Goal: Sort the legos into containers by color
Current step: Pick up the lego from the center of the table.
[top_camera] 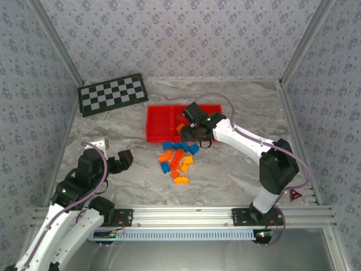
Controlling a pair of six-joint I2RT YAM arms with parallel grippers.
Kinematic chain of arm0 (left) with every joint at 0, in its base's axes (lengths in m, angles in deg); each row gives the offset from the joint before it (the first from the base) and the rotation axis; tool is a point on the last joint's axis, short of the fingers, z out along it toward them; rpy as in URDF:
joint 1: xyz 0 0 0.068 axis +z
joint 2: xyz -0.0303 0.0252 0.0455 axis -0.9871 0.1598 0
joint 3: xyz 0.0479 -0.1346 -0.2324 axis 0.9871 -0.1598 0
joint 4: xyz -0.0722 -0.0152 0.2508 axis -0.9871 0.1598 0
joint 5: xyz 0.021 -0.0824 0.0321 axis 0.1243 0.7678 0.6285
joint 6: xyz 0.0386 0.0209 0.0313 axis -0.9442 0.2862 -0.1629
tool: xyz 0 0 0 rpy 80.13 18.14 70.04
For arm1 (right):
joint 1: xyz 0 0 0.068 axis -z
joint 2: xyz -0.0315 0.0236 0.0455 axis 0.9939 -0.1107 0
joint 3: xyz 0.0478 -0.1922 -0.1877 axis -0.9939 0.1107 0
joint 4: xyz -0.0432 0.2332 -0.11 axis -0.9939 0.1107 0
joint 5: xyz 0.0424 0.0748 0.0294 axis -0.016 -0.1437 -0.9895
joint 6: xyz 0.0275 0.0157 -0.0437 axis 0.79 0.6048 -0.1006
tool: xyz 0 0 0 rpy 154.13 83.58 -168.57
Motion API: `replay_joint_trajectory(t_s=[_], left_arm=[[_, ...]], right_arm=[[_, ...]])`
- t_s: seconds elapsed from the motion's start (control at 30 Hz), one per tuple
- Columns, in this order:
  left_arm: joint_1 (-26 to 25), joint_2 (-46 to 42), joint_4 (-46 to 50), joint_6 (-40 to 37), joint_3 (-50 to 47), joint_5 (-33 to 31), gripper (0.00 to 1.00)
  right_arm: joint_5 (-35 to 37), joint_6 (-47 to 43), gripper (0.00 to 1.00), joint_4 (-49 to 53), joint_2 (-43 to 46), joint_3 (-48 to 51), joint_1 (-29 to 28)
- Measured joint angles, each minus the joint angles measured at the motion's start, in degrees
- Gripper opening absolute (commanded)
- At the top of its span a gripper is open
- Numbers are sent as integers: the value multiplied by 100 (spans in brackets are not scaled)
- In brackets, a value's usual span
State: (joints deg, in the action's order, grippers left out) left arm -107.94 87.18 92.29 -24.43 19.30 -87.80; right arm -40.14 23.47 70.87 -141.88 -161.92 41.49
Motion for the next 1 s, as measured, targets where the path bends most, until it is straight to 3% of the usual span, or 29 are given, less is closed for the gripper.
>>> replay_joint_trajectory(t_s=[0.47,1.0], left_arm=[[0,-37,-42,0,0,0,100],[-42,-37,-44,0,0,0,100]], right_arm=[[-66,227,73,101,-63,444,-590],[-98,245,78,293,-844,221,-704]])
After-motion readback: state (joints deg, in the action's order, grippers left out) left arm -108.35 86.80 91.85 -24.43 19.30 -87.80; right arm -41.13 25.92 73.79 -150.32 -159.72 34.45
